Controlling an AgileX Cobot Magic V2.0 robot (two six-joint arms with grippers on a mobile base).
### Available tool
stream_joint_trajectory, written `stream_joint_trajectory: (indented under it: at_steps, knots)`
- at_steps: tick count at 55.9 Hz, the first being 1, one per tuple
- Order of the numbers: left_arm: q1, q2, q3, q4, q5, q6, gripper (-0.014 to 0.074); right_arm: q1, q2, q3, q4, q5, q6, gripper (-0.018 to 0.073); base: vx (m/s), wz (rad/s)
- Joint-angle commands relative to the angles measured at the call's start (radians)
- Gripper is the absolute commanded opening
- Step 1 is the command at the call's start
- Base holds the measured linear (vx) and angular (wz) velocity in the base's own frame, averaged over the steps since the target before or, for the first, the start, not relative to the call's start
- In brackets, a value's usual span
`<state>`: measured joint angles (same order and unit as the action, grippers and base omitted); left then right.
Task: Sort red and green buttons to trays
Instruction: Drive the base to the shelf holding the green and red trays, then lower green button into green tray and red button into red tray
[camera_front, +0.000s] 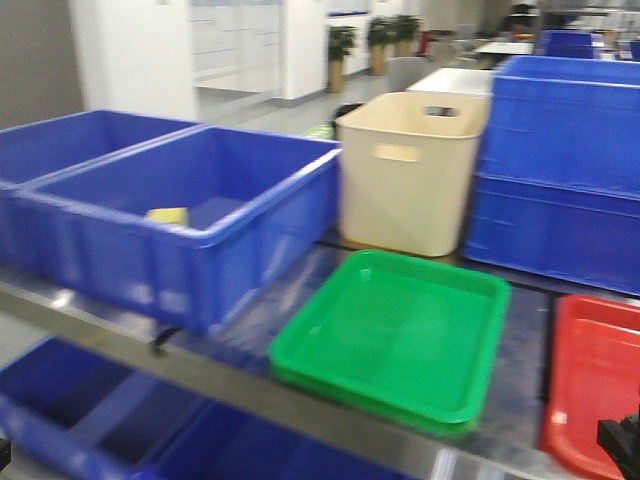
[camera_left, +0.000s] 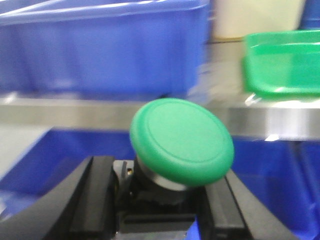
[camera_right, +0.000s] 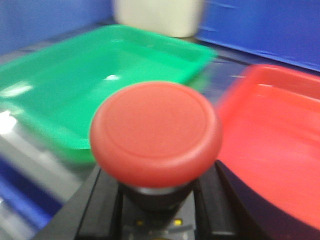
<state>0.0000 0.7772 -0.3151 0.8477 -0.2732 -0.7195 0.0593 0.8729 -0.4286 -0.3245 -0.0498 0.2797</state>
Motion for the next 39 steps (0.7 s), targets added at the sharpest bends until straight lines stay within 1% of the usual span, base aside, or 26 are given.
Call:
stream_joint_trajectory:
  at_steps: [1, 24, 32, 39]
  knots:
    - [-0.004, -0.004, -0.030, -0.022, -0.065, -0.008, 0.0000, -0.002, -0.010, -0.033, -0.010, -0.075, -0.003, -0.0008, 0.25, -0.82]
    - [-0.004, -0.001, -0.030, -0.022, -0.065, -0.008, 0.0000, -0.002, -0.010, -0.033, -0.010, -0.075, -0.003, -0.0008, 0.20, -0.77]
    - [-0.004, 0.015, -0.030, -0.022, -0.065, -0.008, 0.0000, -0.002, -0.010, -0.033, -0.010, -0.075, -0.003, -0.0008, 0.13, -0.50]
    - [-0.004, 0.026, -0.030, -0.022, -0.065, -0.008, 0.0000, -0.002, -0.010, -0.033, -0.010, -0.075, -0.003, -0.0008, 0.07, -0.26]
